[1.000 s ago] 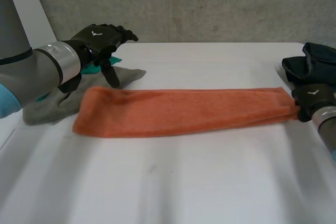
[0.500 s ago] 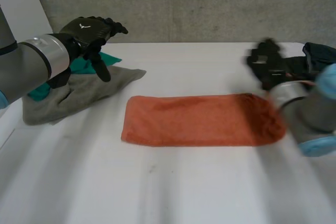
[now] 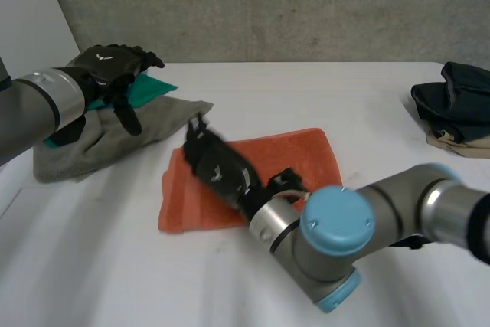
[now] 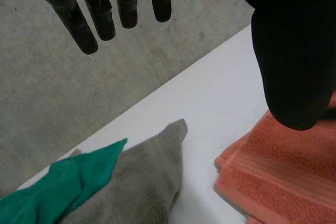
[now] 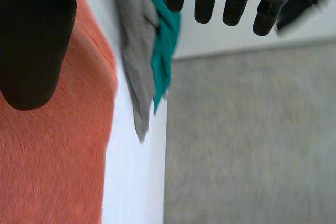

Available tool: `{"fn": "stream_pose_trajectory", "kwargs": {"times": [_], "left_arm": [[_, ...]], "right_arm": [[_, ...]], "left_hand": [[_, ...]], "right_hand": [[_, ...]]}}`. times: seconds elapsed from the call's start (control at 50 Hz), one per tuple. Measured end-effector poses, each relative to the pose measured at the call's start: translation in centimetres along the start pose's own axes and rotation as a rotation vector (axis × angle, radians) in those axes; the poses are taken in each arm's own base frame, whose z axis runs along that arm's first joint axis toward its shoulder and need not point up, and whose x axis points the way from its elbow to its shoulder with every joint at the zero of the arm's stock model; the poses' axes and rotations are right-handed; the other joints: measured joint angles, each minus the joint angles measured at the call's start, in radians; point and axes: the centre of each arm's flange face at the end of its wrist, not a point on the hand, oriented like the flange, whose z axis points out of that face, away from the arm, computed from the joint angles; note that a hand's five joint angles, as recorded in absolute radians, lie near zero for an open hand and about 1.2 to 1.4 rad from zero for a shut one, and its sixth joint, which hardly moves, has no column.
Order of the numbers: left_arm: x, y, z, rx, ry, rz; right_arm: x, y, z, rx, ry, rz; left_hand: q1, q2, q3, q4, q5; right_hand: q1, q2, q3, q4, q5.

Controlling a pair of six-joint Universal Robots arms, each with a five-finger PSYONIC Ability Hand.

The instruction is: Fold the laundry.

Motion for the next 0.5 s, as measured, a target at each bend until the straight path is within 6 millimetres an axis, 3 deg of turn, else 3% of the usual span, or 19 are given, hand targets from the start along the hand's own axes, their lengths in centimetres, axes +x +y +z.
{"fn": "stream_pose_trajectory", "kwargs": {"times": [0.02, 0.08, 0.18, 0.3, 0.42, 0.5], "left_arm": [[0.3, -0.4, 0.1, 0.015, 0.005, 0.008], [1.0, -0.8, 0.1, 0.031, 0.021, 0.017], [3.6, -0.9, 0.5, 0.043, 0.081, 0.033], [8.1, 0.4, 1.6, 0.015, 0.172, 0.053], [11.5, 2.2, 2.7, -0.032, 0.203, 0.067], [12.1, 2.5, 3.0, -0.041, 0.195, 0.063]], "right_arm": [[2.8, 0.5, -0.4, -0.093, 0.050, 0.126], [6.0, 1.4, -1.4, -0.187, 0.117, 0.325], [8.8, 4.1, -3.8, -0.342, 0.188, 0.687], [8.4, 7.7, -6.9, -0.556, 0.169, 0.959], [7.1, 11.0, -9.3, -0.722, 0.127, 1.016], [6.6, 12.6, -9.7, -0.757, 0.134, 0.974]], "left_hand": [[0.000, 0.000, 0.000, 0.000, 0.000], [0.000, 0.000, 0.000, 0.000, 0.000], [0.000, 0.000, 0.000, 0.000, 0.000], [0.000, 0.000, 0.000, 0.000, 0.000], [0.000, 0.000, 0.000, 0.000, 0.000], [0.000, 0.000, 0.000, 0.000, 0.000]], "right_hand": [[0.000, 0.000, 0.000, 0.000, 0.000], [0.000, 0.000, 0.000, 0.000, 0.000], [0.000, 0.000, 0.000, 0.000, 0.000], [0.000, 0.000, 0.000, 0.000, 0.000], [0.025, 0.029, 0.028, 0.027, 0.026], [0.596, 0.610, 0.594, 0.581, 0.584]]}}
